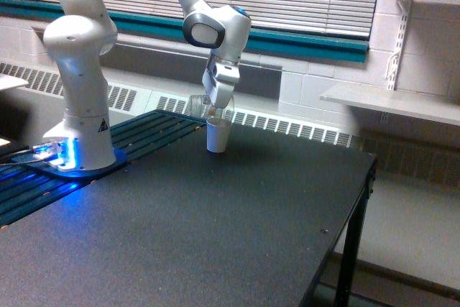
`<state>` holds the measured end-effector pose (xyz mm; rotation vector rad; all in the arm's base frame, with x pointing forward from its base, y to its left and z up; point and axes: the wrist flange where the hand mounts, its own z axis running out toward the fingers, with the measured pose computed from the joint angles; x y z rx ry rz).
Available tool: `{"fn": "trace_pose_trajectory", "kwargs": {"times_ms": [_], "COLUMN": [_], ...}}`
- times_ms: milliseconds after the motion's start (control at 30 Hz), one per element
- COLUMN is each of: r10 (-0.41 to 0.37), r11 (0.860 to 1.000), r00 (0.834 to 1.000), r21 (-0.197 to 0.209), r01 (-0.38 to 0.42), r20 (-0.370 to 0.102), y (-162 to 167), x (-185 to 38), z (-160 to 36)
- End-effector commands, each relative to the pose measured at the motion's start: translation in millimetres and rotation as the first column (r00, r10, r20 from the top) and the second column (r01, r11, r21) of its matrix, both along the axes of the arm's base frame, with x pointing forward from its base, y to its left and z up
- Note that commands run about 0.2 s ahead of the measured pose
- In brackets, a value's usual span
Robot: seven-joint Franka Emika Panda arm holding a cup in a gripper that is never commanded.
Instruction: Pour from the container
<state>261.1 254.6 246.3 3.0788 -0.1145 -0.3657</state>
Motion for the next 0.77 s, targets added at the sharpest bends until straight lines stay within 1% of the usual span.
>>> {"fn": "trace_pose_trajectory", "kwargs": {"times_ms": [33, 400, 600, 667, 767], "r10": [-0.001, -0.020, -0.041, -0.037, -0.039], "r11": [1.000, 1.000, 0.999, 0.999, 0.999], "r00": [1.000, 0.998, 0.994, 0.993, 0.993], "r21": [-0.001, -0.002, 0.004, 0.008, 0.010], "r01": [0.001, 0.020, 0.041, 0.037, 0.038], "r20": [0.026, 0.067, 0.102, 0.111, 0.115], "y": [6, 19, 22, 6, 6], "x": [2, -6, -7, 9, 14], "z": [7.8, 25.1, 34.3, 25.7, 20.9]}}
